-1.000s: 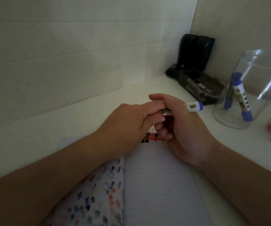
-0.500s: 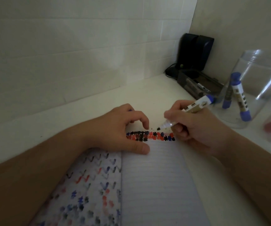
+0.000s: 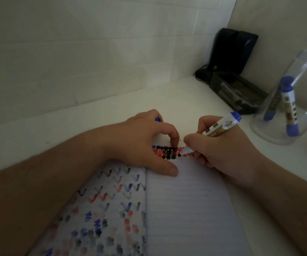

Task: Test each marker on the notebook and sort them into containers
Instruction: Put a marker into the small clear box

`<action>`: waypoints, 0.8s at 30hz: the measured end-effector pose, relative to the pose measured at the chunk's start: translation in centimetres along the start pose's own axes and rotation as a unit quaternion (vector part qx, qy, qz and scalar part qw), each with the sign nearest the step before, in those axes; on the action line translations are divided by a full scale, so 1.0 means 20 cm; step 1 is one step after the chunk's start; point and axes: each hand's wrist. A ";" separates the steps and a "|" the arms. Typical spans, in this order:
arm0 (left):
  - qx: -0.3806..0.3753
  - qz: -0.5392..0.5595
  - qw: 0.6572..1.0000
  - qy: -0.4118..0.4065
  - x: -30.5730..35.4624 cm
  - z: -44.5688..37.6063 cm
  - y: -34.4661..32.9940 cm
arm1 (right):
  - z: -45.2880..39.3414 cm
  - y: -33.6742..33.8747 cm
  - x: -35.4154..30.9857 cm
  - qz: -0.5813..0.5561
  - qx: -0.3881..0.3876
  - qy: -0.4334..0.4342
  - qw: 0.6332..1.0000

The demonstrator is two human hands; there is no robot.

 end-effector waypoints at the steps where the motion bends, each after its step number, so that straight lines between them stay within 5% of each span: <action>1: 0.001 -0.001 1.000 0.000 0.00 0.00 0.00 | 0.00 0.00 0.00 -0.004 0.001 -0.005 1.000; 24: -0.003 -0.001 1.000 0.005 0.00 -0.01 -0.01 | 0.01 -0.02 -0.01 0.056 0.004 0.015 0.998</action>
Point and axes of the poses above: each hand's wrist, its own z-axis away from the middle knuckle, its own y-axis out of the back of the hand, x = y × z, and after that the axes turned 6 degrees about y, right-handed
